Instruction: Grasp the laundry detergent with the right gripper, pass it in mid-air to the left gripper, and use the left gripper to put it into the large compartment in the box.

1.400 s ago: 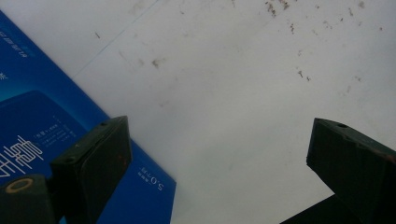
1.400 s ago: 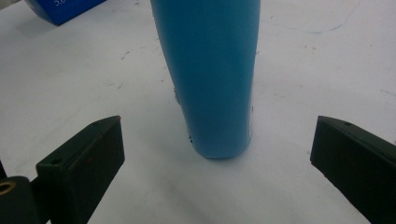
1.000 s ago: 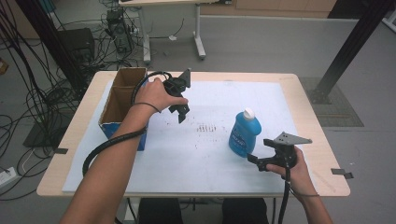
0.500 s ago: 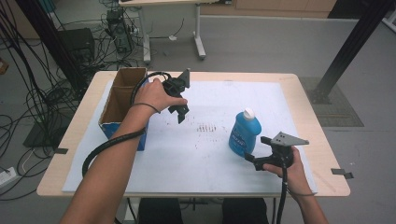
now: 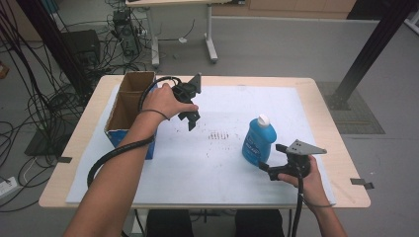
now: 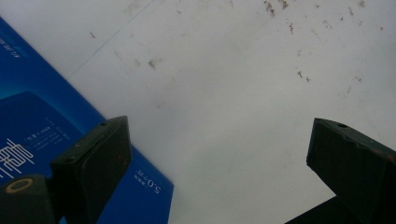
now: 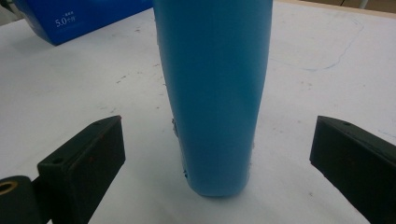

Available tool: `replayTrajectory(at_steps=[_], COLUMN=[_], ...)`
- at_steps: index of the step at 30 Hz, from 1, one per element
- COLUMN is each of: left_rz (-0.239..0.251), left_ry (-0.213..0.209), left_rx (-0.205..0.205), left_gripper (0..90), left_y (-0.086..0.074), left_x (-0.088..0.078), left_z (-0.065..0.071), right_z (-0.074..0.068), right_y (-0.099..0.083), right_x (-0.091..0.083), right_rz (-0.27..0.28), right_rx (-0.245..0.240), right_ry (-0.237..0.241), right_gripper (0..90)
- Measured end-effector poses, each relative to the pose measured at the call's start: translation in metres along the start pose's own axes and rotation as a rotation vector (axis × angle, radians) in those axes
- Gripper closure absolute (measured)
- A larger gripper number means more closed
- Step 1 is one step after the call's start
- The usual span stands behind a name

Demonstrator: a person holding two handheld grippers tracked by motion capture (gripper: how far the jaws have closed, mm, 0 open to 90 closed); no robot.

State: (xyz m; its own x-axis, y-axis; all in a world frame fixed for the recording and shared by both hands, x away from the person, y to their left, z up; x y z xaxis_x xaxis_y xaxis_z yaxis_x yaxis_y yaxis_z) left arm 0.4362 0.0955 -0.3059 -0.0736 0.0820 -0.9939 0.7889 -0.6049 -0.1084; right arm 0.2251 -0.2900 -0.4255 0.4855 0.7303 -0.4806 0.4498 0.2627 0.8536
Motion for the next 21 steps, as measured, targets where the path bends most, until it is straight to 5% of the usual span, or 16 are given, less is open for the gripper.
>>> replayTrajectory(at_steps=[21], left_rz=[0.020], left_ry=[0.021], left_rx=[0.013], left_gripper=[7.0], left_y=[-0.0017], left_x=[-0.0018], left_z=[0.0016], right_z=[0.0005], right_y=[-0.0003], right_x=[0.0002], right_rz=[0.012], right_rx=[0.008], right_ry=[0.007], right_gripper=[3.5])
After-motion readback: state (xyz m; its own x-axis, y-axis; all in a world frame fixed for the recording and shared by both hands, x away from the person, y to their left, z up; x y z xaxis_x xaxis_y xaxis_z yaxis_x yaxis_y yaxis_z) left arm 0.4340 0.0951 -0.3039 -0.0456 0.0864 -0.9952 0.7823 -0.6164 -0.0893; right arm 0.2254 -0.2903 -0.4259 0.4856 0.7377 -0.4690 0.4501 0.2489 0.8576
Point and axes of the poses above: each handheld gripper's, and its own axes: x roughly forward along the jaws, y roughly out of its top, z roughly to its right, the point moved 9 cm from there along x, roughly forward along the jaws, and after that the axes turned 8 degrees about y, right-handed, at the moved point
